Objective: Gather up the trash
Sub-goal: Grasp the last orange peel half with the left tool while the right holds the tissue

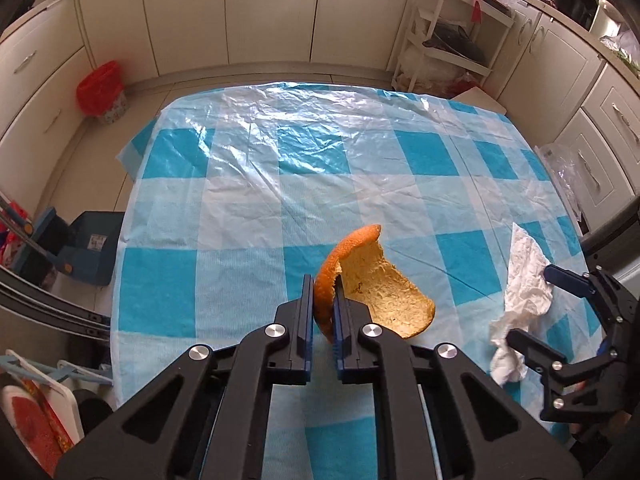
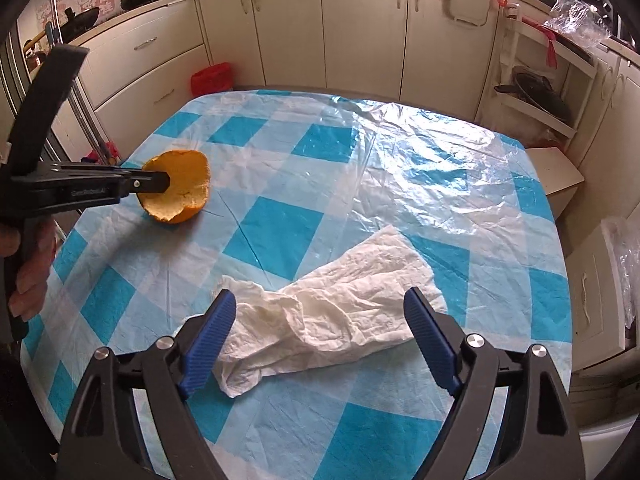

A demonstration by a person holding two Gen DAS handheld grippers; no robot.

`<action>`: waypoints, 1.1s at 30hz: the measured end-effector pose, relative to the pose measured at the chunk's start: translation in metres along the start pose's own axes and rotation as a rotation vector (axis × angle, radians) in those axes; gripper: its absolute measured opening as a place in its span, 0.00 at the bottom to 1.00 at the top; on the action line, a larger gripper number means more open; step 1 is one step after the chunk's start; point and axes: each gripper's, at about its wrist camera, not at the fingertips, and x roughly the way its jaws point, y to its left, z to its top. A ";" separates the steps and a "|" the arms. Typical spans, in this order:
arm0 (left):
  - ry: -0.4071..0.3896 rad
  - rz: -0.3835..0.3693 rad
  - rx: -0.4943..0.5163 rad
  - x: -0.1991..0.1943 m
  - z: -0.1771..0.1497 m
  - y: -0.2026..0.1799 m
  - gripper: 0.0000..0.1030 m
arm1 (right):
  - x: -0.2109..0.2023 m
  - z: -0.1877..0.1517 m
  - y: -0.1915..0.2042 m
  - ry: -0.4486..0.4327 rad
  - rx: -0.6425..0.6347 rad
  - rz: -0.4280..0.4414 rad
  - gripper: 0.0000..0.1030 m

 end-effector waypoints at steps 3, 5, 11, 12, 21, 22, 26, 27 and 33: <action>0.003 -0.006 -0.011 -0.015 -0.014 -0.001 0.07 | 0.005 -0.008 0.010 0.005 -0.049 0.003 0.71; -0.004 -0.008 -0.030 -0.029 -0.025 0.000 0.07 | -0.001 -0.010 0.014 0.012 -0.066 0.034 0.54; -0.001 -0.034 -0.116 -0.060 -0.066 0.001 0.07 | -0.021 -0.028 0.022 0.055 -0.109 0.069 0.13; 0.003 -0.030 -0.115 -0.062 -0.073 0.000 0.07 | -0.025 -0.032 0.023 0.057 -0.114 0.070 0.12; -0.004 0.039 -0.017 -0.068 -0.113 -0.025 0.46 | -0.066 -0.073 0.034 0.031 -0.134 0.035 0.41; -0.016 0.051 -0.003 -0.071 -0.114 -0.027 0.47 | -0.069 -0.074 0.033 0.017 -0.133 0.033 0.48; -0.049 0.083 0.035 -0.076 -0.114 -0.031 0.50 | -0.073 -0.076 0.030 -0.009 -0.123 0.032 0.59; -0.052 0.087 0.042 -0.077 -0.113 -0.032 0.51 | -0.074 -0.076 0.029 -0.014 -0.118 0.034 0.61; -0.058 0.101 0.082 -0.075 -0.113 -0.038 0.51 | -0.073 -0.076 0.035 -0.024 -0.139 0.047 0.70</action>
